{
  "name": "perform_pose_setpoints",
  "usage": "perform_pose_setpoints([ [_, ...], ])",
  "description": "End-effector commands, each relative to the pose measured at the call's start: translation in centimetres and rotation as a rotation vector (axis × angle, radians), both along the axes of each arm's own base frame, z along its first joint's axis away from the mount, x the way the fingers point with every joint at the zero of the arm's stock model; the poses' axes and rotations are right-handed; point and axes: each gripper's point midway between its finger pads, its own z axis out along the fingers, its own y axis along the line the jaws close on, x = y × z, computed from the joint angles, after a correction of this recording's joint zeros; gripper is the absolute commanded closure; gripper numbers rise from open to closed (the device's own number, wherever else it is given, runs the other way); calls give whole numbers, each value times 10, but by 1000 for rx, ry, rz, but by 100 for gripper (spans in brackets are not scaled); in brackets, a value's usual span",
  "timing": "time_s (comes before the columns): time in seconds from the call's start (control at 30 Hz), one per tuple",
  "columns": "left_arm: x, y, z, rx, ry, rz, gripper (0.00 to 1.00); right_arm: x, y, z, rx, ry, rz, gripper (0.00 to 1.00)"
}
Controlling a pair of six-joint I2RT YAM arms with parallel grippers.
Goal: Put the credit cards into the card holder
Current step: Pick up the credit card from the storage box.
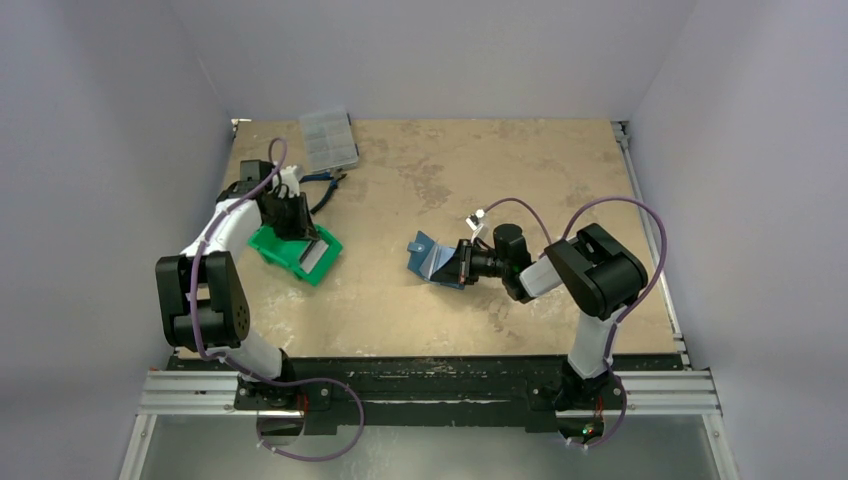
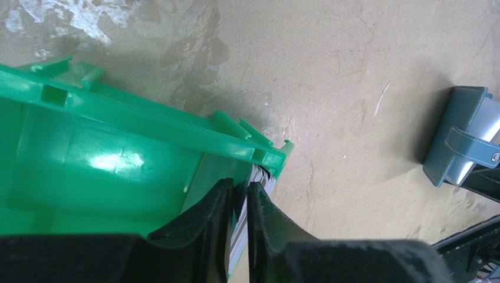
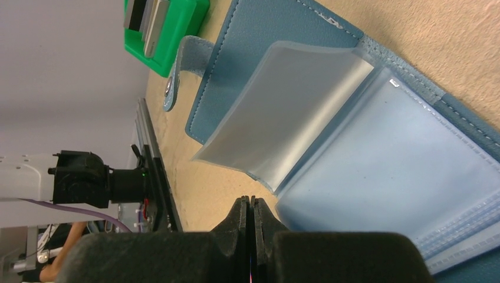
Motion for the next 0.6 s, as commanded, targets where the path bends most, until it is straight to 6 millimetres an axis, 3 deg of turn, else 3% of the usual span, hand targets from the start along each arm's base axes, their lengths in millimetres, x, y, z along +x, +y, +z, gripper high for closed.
perform_pose_setpoints([
  [0.0, 10, 5, 26, 17, -66, 6, 86, 7, 9, 12, 36, -49, 21, 98],
  [0.33, 18, 24, 42, 106, -72, 87, 98, 6, 9, 12, 34, -44, 19, 98],
  [0.47, 21, 31, 65, 142, -95, 116, 100, 7, 8, 16, 31, -53, 9, 98],
  [0.57, 23, 43, 95, 193, -140, 176, 100, 9, 6, 20, 12, -72, -1, 98],
])
